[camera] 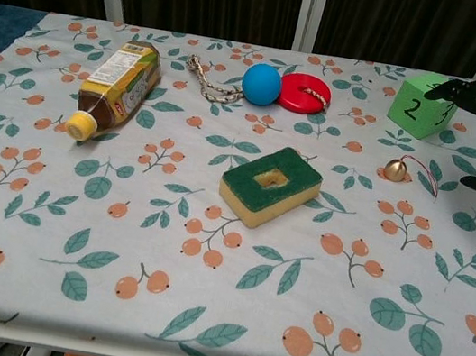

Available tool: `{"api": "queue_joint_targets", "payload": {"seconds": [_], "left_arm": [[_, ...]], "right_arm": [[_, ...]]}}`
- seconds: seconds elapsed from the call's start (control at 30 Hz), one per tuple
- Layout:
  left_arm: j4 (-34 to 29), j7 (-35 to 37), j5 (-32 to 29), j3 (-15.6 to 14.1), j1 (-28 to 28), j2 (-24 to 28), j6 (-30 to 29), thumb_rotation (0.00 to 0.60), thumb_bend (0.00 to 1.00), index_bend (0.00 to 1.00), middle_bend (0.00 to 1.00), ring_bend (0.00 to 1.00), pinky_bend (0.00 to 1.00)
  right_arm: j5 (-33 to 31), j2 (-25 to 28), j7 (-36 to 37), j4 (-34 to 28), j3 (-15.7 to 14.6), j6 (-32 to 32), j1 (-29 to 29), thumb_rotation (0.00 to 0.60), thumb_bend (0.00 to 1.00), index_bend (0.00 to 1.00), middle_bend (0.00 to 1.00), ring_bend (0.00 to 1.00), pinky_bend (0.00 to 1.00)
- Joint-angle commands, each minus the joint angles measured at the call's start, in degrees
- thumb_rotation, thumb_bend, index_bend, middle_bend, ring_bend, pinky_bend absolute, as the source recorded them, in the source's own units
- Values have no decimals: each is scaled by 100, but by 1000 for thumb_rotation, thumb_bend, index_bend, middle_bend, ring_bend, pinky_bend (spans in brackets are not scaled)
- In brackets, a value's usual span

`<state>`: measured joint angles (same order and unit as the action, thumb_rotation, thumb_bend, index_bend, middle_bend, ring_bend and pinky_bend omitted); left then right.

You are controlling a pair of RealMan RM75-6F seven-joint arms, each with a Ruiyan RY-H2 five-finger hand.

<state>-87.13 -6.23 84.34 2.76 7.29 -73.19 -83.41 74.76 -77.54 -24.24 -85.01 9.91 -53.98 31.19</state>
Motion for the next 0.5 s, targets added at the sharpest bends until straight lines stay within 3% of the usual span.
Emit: {"api": "queue_joint_targets", "payload": {"seconds": [0.03,0.5], "left_arm": [[54,54,-39,-3,-3,-13,37,600,0,0,0,0,7],[244,235,-104,-25,-19,-57,112,600,0,0,0,0,7]], "right_arm": [[-109,-102,-32,85,8,102,103,600,205,115,0,0,0],[-548,-481,-254,513,-24,377,531,600,224,265,0,0,0]]}}
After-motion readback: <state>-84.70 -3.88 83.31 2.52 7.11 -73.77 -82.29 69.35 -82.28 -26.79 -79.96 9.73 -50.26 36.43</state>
